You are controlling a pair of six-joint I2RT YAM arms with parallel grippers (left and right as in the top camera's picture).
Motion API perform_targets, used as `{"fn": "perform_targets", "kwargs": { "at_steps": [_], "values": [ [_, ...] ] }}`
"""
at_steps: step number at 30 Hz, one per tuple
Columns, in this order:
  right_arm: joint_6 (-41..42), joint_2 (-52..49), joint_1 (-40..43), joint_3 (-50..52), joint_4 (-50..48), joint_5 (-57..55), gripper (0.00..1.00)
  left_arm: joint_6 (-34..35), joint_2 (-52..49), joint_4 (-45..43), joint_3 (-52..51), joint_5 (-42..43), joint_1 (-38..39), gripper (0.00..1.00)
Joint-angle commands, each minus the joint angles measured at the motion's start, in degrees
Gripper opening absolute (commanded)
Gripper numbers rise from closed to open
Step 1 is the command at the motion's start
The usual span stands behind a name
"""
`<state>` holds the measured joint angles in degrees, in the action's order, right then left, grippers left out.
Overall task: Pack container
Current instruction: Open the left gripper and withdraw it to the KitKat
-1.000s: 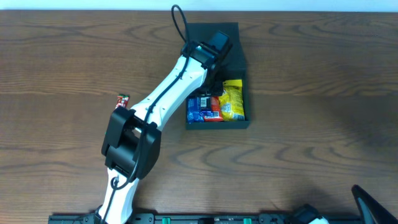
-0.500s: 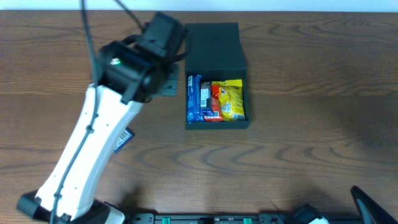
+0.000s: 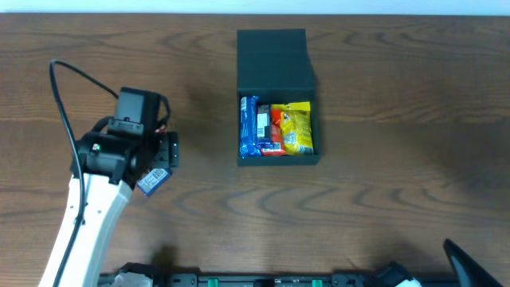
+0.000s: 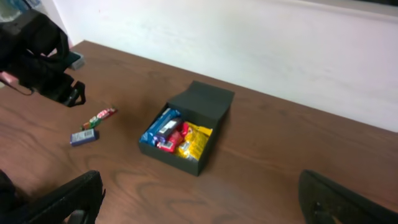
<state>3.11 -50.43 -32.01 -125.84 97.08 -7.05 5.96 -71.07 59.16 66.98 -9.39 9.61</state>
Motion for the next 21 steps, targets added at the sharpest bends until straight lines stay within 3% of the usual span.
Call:
{"fn": "perform_targets", "kwargs": {
  "at_steps": [1, 10, 21],
  "values": [
    [-1.97, 0.15, -0.22, 1.64, 0.20, 0.20, 0.99, -4.22, -3.30, -3.54, -3.17, 3.58, -3.45, 0.95],
    [-3.67, 0.15, -0.22, 3.34, 0.20, 0.00, 0.99, -8.83, -18.47, -11.10, -3.58, 3.69, -6.23, 0.97],
    [-3.63, 0.15, -0.22, 3.34, 0.20, 0.00, 0.99, -12.85, -29.86, -19.45, -3.58, 2.82, -7.37, 0.98]
  ]
}}
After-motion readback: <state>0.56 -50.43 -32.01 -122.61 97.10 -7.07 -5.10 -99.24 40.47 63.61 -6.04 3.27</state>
